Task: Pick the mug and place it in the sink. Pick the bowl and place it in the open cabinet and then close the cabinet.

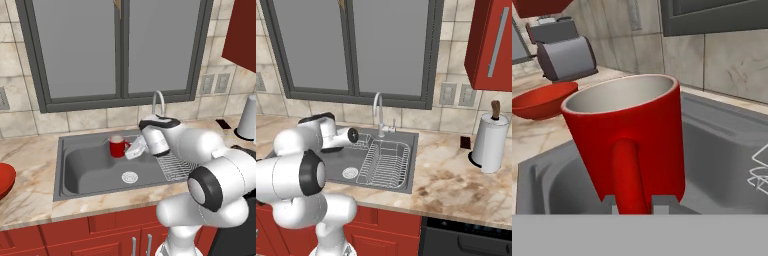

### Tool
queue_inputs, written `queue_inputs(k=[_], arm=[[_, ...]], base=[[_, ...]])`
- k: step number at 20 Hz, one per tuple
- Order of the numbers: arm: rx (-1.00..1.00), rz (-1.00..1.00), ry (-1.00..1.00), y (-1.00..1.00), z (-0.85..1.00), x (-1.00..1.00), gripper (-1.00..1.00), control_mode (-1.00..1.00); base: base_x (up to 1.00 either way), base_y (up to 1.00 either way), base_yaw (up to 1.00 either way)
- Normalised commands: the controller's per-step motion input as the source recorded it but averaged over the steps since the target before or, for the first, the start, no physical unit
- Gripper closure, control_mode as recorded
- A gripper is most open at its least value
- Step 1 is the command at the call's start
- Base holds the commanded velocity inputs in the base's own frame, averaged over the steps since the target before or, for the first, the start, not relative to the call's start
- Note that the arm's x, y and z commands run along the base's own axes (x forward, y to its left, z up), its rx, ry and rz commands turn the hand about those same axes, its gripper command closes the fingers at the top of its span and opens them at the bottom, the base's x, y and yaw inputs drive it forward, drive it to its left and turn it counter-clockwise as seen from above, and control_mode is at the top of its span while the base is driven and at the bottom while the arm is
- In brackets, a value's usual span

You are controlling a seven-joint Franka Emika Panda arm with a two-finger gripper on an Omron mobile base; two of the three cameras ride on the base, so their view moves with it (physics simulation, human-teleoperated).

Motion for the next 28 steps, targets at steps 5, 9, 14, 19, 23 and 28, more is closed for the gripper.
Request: queue_inputs(k=[5,9,14,19,23,28], arm=[[0.0,0.0,0.01,0.12,-0.2,0.01,1.0,-1.0],[-0.02,0.0,0.03,0.18,-0.15,0.04,1.0,-1.0],[-0.03,0.0,0.03,0.15,-0.14,0.0,1.0,-1.0],[-0.01,0.0,0.05,0.12,-0.2,0.0,1.0,-1.0],[0.0,0.0,0.07,0.19,-0.22,0.0,1.0,-1.0],[0.0,0.0,0.09,0.18,-0.18,0.0,1.0,-1.0]], base=[[0.0,0.0,0.0],[0.0,0.0,0.0],[0.0,0.0,0.0],[0.0,0.0,0.0],[0.0,0.0,0.0],[0.0,0.0,0.0]])
